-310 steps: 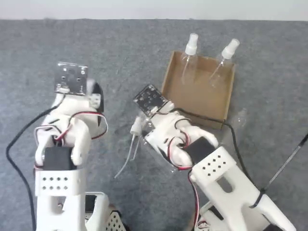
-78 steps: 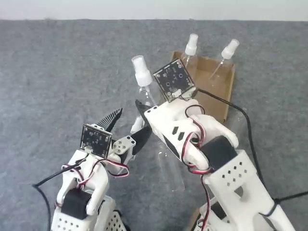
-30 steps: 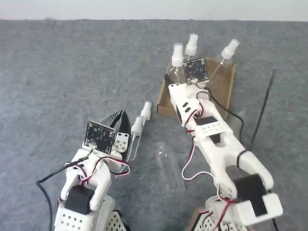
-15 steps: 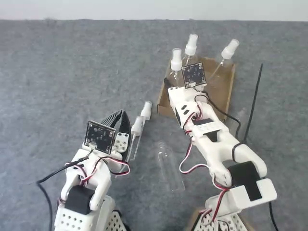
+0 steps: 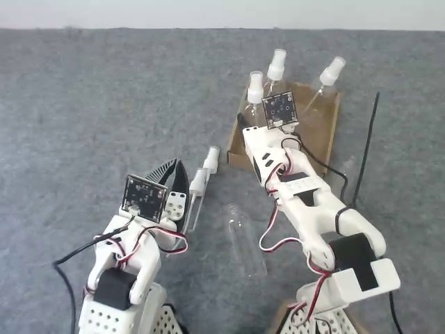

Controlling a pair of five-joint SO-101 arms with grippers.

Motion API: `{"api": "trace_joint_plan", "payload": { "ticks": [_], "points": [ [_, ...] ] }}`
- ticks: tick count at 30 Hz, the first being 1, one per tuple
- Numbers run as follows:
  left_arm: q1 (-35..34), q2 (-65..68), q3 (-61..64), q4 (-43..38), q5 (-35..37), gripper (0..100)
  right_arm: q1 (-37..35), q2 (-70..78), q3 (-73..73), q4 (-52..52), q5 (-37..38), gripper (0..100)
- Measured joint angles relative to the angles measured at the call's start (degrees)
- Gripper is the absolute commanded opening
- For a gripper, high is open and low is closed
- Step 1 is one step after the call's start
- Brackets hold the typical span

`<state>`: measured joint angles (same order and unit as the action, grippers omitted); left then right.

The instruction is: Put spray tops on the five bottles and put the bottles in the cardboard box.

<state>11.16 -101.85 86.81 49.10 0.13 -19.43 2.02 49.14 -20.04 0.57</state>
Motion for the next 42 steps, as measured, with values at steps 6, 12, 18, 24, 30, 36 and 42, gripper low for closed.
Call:
{"api": "trace_joint_plan", "payload": {
  "ticks": [6, 12, 18, 24, 30, 36, 42],
  "points": [
    [0.00, 0.00, 0.00, 0.00, 0.00, 1, 0.00, 0.00, 0.00, -0.09, 0.00, 1.0],
    [0.00, 0.00, 0.00, 0.00, 0.00, 1, 0.00, 0.00, 0.00, -0.09, 0.00, 1.2],
    [0.00, 0.00, 0.00, 0.00, 0.00, 1, 0.00, 0.00, 0.00, -0.09, 0.00, 8.7],
    [0.00, 0.00, 0.00, 0.00, 0.00, 1, 0.00, 0.00, 0.18, -0.09, -0.09, 9.9],
    [0.00, 0.00, 0.00, 0.00, 0.00, 1, 0.00, 0.00, 0.79, -0.18, -0.09, 10.2],
    [0.18, 0.00, 0.26, 0.00, 0.00, 1, -0.09, -0.09, 0.79, -0.18, -0.09, 19.6],
    [0.35, 0.00, 0.88, 0.00, 0.00, 1, -0.09, 0.00, 0.88, -0.18, -0.09, 21.9]
  ]
}}
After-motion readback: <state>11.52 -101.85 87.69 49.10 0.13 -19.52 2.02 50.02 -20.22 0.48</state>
